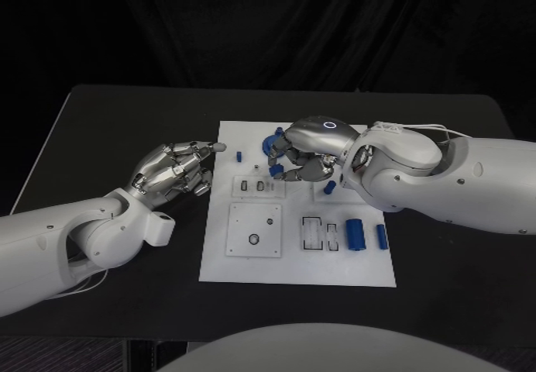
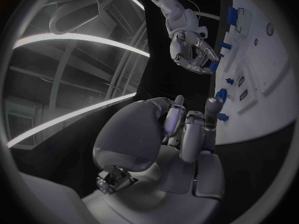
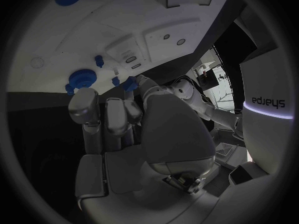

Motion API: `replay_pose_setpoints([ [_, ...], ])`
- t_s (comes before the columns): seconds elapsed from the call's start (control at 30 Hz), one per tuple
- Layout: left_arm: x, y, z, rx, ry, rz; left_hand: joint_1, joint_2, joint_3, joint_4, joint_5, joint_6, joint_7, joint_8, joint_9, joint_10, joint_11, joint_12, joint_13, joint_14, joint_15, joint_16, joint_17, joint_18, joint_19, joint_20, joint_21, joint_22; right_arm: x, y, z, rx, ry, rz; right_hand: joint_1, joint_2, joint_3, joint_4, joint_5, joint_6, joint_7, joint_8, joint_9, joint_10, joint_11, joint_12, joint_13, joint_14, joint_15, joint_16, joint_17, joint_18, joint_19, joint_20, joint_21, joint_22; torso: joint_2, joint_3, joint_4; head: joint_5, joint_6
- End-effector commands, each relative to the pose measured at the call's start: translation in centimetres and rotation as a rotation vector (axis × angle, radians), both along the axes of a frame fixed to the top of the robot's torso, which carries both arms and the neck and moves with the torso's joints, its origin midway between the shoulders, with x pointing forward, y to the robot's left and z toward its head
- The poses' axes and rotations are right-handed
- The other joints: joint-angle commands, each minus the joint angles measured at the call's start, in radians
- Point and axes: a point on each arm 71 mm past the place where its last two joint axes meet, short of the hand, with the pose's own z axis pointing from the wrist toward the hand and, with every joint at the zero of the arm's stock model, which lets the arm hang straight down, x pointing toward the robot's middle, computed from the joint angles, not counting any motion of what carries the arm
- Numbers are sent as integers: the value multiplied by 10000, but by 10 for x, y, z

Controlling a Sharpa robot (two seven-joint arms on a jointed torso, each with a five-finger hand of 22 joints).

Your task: Assemble the parts on the task board

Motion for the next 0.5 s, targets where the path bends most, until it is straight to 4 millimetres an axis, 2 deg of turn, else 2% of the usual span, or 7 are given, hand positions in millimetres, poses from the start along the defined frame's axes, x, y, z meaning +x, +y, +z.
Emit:
replay_pose_setpoints([
  [0.03, -1, -12, -2, 455, -176, -724, -132, 10, 128, 6, -54, 143, -27, 43, 17, 1529, -11, 411, 2454, 1107, -31, 16, 2645, -213, 1045, 80, 391, 800, -1, 4, -3, -203, 46, 286, -143, 8, 26, 29, -2, 199, -165, 470, 808, -55, 21, -49, -5, -94, -8, -38, -8, 101, -68, 25, -35, 873, -65, 50, -10, 52, -16],
  [0.07, -1, -16, -3, 497, -154, -919, -168, 5, 154, -9, -95, 173, -41, 28, 14, 2019, -36, 509, 2868, 1107, -51, 16, 2645, -271, 1735, 115, 574, 1276, -1, 5, -3, -208, 50, 315, -143, 8, 26, 29, -2, 199, -165, 470, 808, -55, 21, -49, -5, -94, -8, -38, -8, 101, -68, 25, -35, 873, -88, 57, -7, 65, -39],
  [0.23, -1, -35, -7, 648, 96, -1863, -354, 15, 229, 26, -240, 110, -93, -111, -10, 2019, -134, 509, 2868, 1107, -139, 16, 2645, -346, 2852, 212, 851, 2004, -1, 9, -5, -240, 90, 404, -140, 5, 39, 27, 4, 191, -164, 468, 814, -77, 23, -66, -23, -107, -5, -62, -23, 106, -81, 29, -63, 867, -148, 65, -8, 83, -41],
  [0.27, -1, -39, -8, 676, 181, -2053, -392, 17, 225, 51, -316, 31, -101, -172, -21, 2019, -149, 509, 2868, 1107, -159, 16, 2645, -478, 3597, 209, 964, 2532, -1, 9, -6, -248, 101, 413, -140, 5, 39, 27, 4, 191, -164, 468, 814, -77, 23, -66, -23, -107, -5, -62, -23, 106, -81, 29, -63, 867, -156, 67, -10, 93, -41],
  [0.5, -2, -51, -12, 771, 541, -2800, -537, 5, 213, 150, -603, -289, -141, -431, -38, 2019, -239, 509, 2868, 1107, -232, 16, 2645, -468, 3601, 140, 970, 2522, 0, 10, -8, -308, 164, 385, -141, -1, 45, 27, -2, 177, -158, 463, 818, -84, 25, -71, -27, -112, -2, -69, -27, 108, -89, 32, -79, 864, -187, 71, -25, 132, -41],
])
